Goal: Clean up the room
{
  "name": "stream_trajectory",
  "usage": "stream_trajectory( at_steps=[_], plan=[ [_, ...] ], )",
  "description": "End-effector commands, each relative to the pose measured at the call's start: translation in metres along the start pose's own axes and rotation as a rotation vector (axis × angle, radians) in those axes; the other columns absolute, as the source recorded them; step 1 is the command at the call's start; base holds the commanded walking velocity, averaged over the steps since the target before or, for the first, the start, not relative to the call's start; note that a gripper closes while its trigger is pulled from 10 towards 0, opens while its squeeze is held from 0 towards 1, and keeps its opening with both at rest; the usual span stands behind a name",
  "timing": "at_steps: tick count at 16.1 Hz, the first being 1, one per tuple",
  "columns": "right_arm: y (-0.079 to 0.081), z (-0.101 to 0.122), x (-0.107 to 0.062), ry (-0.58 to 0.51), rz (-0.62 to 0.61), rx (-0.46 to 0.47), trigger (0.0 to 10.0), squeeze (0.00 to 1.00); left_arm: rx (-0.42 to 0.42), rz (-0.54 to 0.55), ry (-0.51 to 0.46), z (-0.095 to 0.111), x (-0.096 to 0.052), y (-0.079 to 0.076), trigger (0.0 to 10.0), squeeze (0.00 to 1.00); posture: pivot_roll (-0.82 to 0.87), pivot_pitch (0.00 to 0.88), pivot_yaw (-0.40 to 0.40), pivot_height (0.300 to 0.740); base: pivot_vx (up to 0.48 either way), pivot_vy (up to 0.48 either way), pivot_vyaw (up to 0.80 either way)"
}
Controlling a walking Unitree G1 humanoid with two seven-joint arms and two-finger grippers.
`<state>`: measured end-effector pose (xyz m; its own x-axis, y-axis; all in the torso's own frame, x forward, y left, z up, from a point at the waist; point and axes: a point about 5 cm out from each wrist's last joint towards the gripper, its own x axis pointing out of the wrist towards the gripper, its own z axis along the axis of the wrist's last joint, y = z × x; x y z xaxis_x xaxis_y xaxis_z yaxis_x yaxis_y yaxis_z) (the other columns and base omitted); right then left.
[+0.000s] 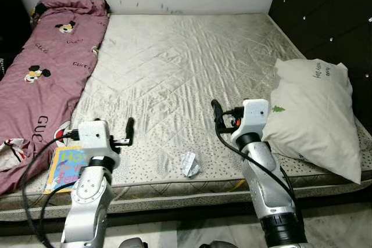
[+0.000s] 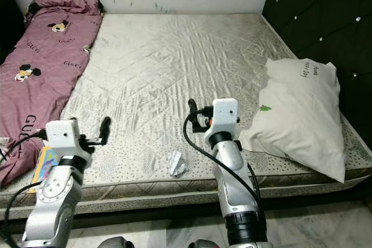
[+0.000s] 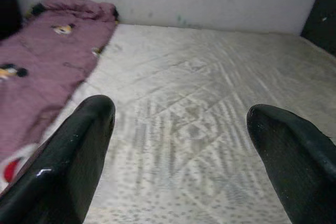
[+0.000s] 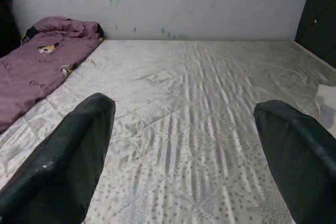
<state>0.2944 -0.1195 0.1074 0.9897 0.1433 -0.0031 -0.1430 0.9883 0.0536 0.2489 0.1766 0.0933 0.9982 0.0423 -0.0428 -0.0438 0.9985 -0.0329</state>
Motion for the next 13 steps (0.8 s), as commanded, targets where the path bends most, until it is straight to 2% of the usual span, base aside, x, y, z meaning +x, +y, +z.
stream_trajectory(
  at_steps=[1, 2, 4, 6, 9, 13],
  plan=[
    [-0.004, 0.003, -0.001, -0.007, -0.017, -0.007, 10.0, 0.0, 0.024, 0.029, -0.029, 0.005, -0.002, 0.006, 10.0, 0.0, 0.06, 0.0, -0.023, 0.74, 0.0, 0.0, 0.0],
    [-0.007, -0.002, -0.004, 0.007, -0.022, -0.015, 10.0, 0.0, 0.037, 0.059, -0.027, 0.003, -0.004, 0.014, 10.0, 0.0, 0.06, 0.0, -0.022, 0.74, 0.0, 0.0, 0.0],
    [-0.01, -0.003, -0.006, 0.011, -0.033, -0.017, 10.0, 0.0, 0.057, 0.091, -0.026, 0.002, -0.006, 0.022, 10.0, 0.0, 0.06, 0.0, -0.017, 0.74, 0.0, 0.0, 0.0],
    [-0.013, -0.002, -0.008, 0.004, -0.039, -0.038, 10.0, 0.0, 0.072, 0.085, -0.032, 0.002, -0.007, 0.022, 10.0, 0.0, 0.06, 0.0, -0.016, 0.74, 0.0, 0.0, 0.0],
    [-0.031, -0.015, -0.014, 0.038, -0.066, -0.098, 10.0, 0.0, 0.053, 0.097, -0.016, -0.007, -0.005, 0.023, 10.0, 0.0, 0.04, 0.0, -0.029, 0.74, 0.0, 0.0, 0.0],
    [-0.031, -0.019, -0.017, 0.058, -0.063, -0.088, 10.0, 0.0, 0.061, 0.081, -0.013, -0.007, -0.004, 0.022, 10.0, 0.0, 0.04, 0.0, -0.016, 0.74, 0.0, 0.0, 0.0]
  ],
)
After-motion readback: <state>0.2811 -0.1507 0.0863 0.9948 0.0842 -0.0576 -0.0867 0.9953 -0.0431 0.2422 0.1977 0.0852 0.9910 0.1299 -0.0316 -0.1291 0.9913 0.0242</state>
